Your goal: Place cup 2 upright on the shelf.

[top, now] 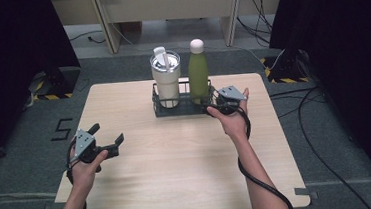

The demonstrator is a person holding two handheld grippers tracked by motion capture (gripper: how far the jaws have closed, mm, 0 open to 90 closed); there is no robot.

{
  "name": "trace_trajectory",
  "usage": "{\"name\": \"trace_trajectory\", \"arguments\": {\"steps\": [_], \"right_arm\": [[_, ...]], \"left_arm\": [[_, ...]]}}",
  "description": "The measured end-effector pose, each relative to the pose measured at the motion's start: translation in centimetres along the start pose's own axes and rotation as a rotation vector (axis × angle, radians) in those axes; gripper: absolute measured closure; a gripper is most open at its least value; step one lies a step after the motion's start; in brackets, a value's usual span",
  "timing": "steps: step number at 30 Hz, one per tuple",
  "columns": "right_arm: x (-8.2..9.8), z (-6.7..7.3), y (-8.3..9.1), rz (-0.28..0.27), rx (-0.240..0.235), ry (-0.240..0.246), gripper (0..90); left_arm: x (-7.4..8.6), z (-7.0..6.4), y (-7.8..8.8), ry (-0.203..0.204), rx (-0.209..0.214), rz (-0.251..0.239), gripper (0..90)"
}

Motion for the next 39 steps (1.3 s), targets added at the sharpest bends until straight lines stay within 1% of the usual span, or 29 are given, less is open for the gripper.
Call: {"name": "trace_trajectory", "arguments": {"steps": [4, 10, 20, 32, 39], "right_arm": [[0.9, -0.5, 0.6, 0.009, 0.005, -0.002, 10.9], [1.9, -1.2, 1.6, 0.014, 0.012, -0.001, 11.3], [3.0, -2.2, 2.9, 0.023, 0.022, -0.008, 11.9], [4.3, -3.3, 4.4, 0.033, 0.04, 0.0, 12.3], [5.2, -3.9, 5.3, 0.039, 0.053, -0.008, 12.7]], "left_arm": [[0.0, 0.0, 0.0, -0.001, 0.001, 0.0, 0.0], [0.0, -0.1, 0.0, -0.001, 0.0, 0.002, 0.0], [0.0, -0.2, 0.0, -0.001, -0.001, 0.003, 0.0], [0.0, -0.2, 0.0, 0.001, -0.001, 0.003, 0.0], [0.1, -0.2, 0.0, 0.0, -0.001, 0.005, 0.0]]}}
Point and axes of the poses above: each handheld gripper's, and its own axes: y roughly backward along the jaws, x roughly out of its underside, z roughly to its left, the point moved 2 cm from there along -y, roughly forward along the jaws, and after that the axes turned 10 degrees about x, right-handed, at the moved point
